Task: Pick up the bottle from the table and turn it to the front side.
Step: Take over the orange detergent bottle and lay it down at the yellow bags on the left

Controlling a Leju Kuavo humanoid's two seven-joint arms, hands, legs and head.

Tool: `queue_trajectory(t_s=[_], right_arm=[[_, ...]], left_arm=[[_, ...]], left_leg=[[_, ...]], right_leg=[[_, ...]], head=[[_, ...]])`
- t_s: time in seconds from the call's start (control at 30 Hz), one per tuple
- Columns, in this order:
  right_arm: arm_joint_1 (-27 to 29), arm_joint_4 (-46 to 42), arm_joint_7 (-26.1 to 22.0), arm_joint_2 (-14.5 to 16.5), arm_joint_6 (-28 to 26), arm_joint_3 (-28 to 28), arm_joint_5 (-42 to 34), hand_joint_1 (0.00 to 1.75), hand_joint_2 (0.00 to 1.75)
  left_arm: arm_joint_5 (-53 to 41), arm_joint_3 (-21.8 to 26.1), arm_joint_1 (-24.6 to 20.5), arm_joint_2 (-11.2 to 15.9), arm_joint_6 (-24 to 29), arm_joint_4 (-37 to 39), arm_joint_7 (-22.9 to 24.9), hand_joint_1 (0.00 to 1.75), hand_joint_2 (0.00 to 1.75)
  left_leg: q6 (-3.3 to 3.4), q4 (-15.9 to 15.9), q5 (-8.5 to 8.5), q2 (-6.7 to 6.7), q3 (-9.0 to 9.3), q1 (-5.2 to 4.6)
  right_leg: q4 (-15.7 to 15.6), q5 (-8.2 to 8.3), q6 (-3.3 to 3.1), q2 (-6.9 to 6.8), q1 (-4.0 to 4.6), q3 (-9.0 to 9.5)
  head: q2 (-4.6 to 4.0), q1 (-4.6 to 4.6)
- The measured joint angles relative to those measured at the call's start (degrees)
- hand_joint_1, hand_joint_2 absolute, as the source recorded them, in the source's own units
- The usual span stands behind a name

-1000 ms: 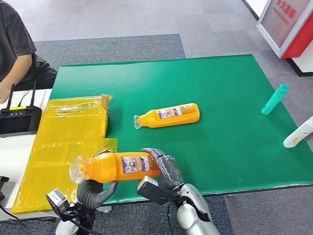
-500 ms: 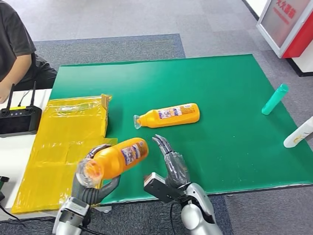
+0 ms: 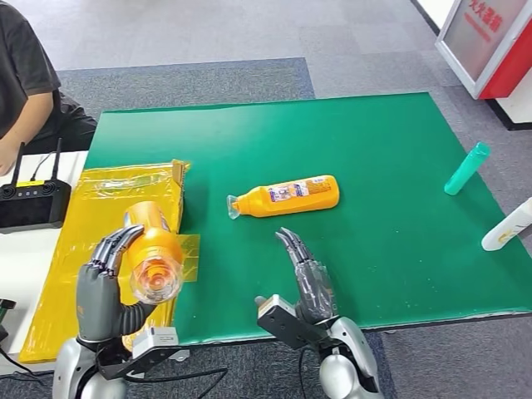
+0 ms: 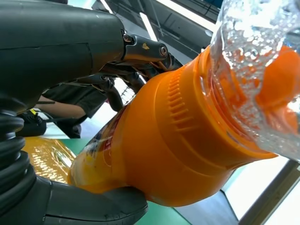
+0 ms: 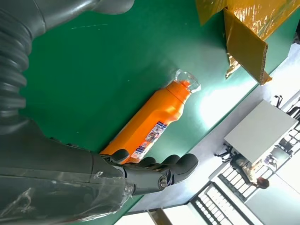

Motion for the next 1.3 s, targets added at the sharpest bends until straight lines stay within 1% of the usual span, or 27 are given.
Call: queue_trajectory(t_s=[0.13,0.2,0.3,0.37,0.43,0.5,0.6,0.67,0.87,1.07,1.2,1.3], right_arm=[[0.28,-0.5,0.01,0.0,0.02,-0.42,0.01,0.0,1.75],[0.42,-0.68,0.06,0.0,0.02,-0.58,0.02,0.0,1.75],[1.04,-1.45,0.33,0.04,0.25,-0.89,0.3,0.0,1.75],[1.55,-2.15,0.54,0.1,0.69,-1.18,0.55,0.0,1.75],[1.95,-2.75,0.68,0.15,1.2,-1.47,0.73,0.0,1.75],[2.2,-3.18,0.67,0.22,1.71,-1.73,0.91,0.0,1.75],[2.36,-3.45,0.41,0.32,2.31,-2.18,1.05,0.0,1.75],[2.44,-3.53,0.19,0.36,2.74,-2.5,1.07,0.0,1.75],[2.54,-3.48,-0.54,0.5,3.83,-3.15,1.05,0.0,1.75],[2.45,-2.8,-1.19,0.58,4.44,-3.16,0.99,0.0,1.75],[2.3,-2.04,-1.72,0.6,4.81,-3.1,0.75,0.0,1.75],[2.19,-1.51,-1.99,0.61,4.92,-3.07,0.62,0.0,1.75]], left_arm=[[-0.57,0.53,0.18,-0.11,0.14,-0.95,0.57,1.75,1.75],[-3.74,0.69,0.21,-0.18,0.74,-1.19,2.87,1.75,1.75],[-14.13,0.96,0.23,-0.21,1.37,-1.4,11.17,1.75,1.75],[-20.66,1.19,0.18,-0.21,0.72,-1.4,17.19,1.75,1.75],[-25.86,1.51,-0.04,-0.13,-0.86,-1.3,22.58,1.75,1.75],[-28.63,1.77,-0.71,0.45,-3.4,-0.83,28.09,1.75,1.75],[-29.2,1.58,-2.29,3.15,-7.73,0.93,36.87,1.75,1.75],[-29.2,1.34,-3.17,5.38,-9.77,2.65,40.68,1.75,1.75],[-29.22,0.26,-5.55,9.79,-12.2,8.04,43.99,1.75,1.75],[-29.22,-2.66,-9.46,13.49,-12.49,13.99,46.33,1.75,1.75],[-29.22,-5.73,-11.91,15.76,-12.26,17.5,46.77,1.75,1.75],[-29.22,-7.45,-13.02,16.86,-12.0,19.15,46.4,1.75,1.75]], left_leg=[[0.0,0.0,0.0,0.0,0.0,0.0],[0.0,0.0,0.0,0.0,0.0,-0.01],[0.0,0.0,0.0,0.0,0.0,0.0],[0.0,0.0,0.0,0.0,0.0,0.0],[0.0,0.0,0.0,0.0,0.0,0.0],[0.0,0.0,0.0,0.0,0.0,0.0],[-0.01,0.0,0.0,0.0,0.01,0.0],[-0.01,0.0,0.01,0.01,0.0,0.02],[-0.01,0.0,0.0,0.01,-0.01,0.03],[-0.01,0.0,0.01,0.0,0.0,0.03],[-0.03,0.0,0.03,0.0,0.01,0.03],[-0.03,0.0,0.03,0.0,0.0,0.04]], right_leg=[[0.0,0.0,0.0,0.0,-0.01,0.0],[0.0,0.0,0.0,0.0,-0.01,0.0],[0.0,0.0,0.0,0.0,-0.01,-0.01],[0.0,0.0,0.0,0.0,-0.01,-0.02],[0.0,0.0,0.0,0.0,-0.01,-0.03],[0.0,0.0,0.0,0.0,0.0,-0.03],[0.0,0.0,-0.01,0.01,0.0,-0.04],[0.0,0.0,-0.01,0.01,0.02,-0.04],[0.0,0.0,-0.01,0.0,0.02,-0.01],[0.0,0.0,-0.01,0.0,0.02,0.02],[0.01,0.01,-0.01,0.0,0.03,0.03],[0.01,0.01,-0.01,0.0,0.04,0.03]], head=[[0.0,0.01],[0.0,0.01],[0.0,0.0],[0.0,-0.01],[0.0,-0.01],[0.0,0.01],[0.0,-0.01],[0.0,-0.01],[0.0,0.01],[0.0,-0.01],[0.0,-0.02],[0.0,-0.01]])
